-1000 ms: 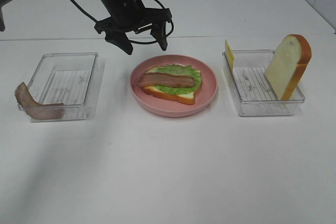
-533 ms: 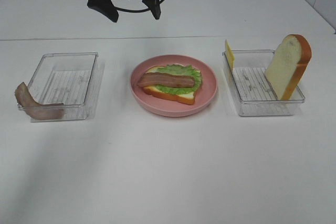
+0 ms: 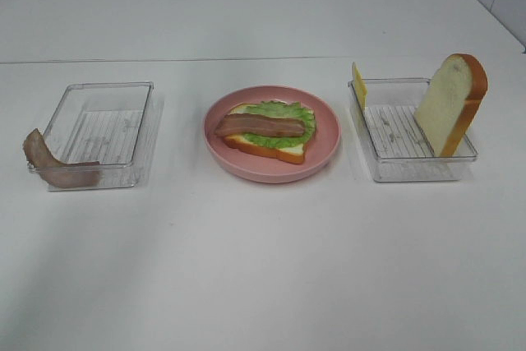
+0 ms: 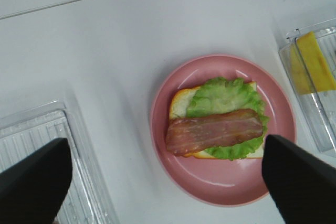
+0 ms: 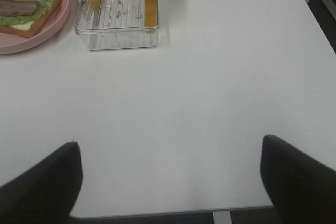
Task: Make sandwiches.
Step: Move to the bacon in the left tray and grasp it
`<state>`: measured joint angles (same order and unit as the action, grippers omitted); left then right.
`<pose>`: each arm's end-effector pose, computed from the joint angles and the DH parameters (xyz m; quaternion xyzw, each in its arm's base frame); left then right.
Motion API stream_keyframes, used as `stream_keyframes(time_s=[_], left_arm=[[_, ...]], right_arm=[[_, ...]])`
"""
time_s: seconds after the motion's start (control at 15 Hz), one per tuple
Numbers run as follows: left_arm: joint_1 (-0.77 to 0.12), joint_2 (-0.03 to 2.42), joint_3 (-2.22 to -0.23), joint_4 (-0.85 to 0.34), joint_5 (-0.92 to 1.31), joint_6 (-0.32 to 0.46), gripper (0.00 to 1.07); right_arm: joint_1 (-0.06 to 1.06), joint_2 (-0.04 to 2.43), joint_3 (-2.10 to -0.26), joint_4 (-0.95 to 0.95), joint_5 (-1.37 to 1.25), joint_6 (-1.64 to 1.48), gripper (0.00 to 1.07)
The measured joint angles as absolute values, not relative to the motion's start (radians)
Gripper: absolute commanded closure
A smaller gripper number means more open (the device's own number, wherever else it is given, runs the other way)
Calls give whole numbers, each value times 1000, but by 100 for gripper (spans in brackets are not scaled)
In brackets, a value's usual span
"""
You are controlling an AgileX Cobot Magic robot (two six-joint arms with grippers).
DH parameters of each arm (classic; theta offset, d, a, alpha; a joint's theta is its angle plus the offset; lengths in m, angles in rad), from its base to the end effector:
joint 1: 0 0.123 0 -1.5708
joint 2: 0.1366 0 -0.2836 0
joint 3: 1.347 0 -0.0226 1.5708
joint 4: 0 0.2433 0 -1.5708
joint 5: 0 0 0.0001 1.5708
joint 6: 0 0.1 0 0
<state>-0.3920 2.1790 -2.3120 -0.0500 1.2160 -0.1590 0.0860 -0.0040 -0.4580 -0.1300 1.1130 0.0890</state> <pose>0.4409 -0.1873 0.3228 0.1098 0.9524 -0.1011 0.2660 -0.0003 -0.0117 0.2539 0.0043 0.8740 -0.0226 0.4853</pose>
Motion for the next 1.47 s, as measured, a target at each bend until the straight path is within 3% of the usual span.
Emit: stream_keyframes(time_s=[1.0,1.47], left_arm=[[-273,1802,-1737,8,1218,-125,17],[-29,1774,-1553,-43,1216,-34,17]], right_arm=[[86,-4,-458,-130,1113,89,18],[86,-4,-458,-130,1113,89,18]])
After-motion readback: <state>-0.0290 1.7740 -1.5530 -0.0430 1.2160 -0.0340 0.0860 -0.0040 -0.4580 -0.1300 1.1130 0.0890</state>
